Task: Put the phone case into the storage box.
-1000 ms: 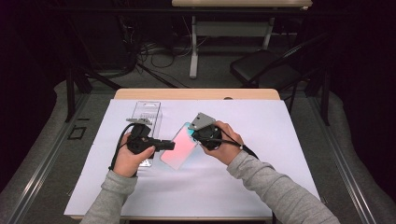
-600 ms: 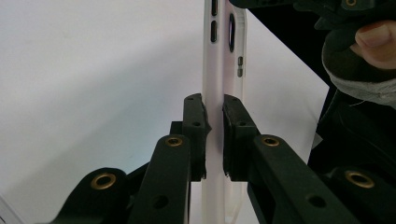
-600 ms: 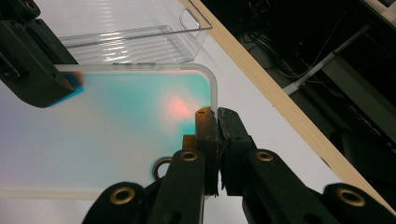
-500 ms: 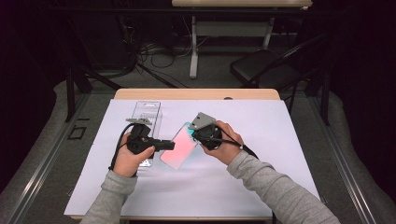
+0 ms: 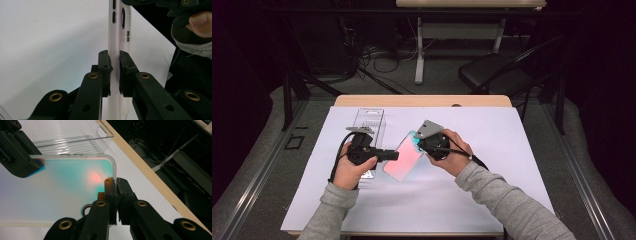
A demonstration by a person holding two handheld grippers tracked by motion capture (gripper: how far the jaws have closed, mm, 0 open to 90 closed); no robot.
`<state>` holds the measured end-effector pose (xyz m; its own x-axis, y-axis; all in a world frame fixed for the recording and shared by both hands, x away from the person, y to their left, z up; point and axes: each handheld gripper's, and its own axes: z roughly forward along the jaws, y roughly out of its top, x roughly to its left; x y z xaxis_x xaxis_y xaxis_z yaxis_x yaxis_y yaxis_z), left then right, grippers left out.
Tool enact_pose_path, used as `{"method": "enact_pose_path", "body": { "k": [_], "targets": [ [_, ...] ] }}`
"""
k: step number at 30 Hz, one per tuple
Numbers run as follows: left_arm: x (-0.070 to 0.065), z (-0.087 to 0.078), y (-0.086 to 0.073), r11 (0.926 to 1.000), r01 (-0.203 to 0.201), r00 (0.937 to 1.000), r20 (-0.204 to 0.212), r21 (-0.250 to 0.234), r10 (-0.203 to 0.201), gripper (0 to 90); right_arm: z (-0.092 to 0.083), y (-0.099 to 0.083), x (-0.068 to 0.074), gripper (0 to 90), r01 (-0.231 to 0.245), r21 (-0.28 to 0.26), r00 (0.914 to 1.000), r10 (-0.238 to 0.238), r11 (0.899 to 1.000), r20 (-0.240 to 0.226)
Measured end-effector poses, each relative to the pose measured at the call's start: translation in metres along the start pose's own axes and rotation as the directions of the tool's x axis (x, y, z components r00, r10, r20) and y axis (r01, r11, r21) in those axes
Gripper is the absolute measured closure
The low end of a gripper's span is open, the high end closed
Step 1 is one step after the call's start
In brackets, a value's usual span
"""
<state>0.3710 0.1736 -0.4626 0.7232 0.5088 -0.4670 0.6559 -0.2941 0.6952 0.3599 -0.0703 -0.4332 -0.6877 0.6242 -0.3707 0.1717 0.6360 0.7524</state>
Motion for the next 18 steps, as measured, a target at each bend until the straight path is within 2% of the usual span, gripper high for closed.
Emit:
{"method": "enact_pose_path", "body": {
  "k": [18],
  "targets": [
    [-0.0003, -0.0011, 0.0001, 1.0000, 0.000, 1.0000, -0.003, -0.008, 0.000, 81.7, -0.0007, 0.0007, -0.0013, 87.0, -0.010, -0.001, 0.9999, 0.010, 1.000, -0.008]
  ]
}}
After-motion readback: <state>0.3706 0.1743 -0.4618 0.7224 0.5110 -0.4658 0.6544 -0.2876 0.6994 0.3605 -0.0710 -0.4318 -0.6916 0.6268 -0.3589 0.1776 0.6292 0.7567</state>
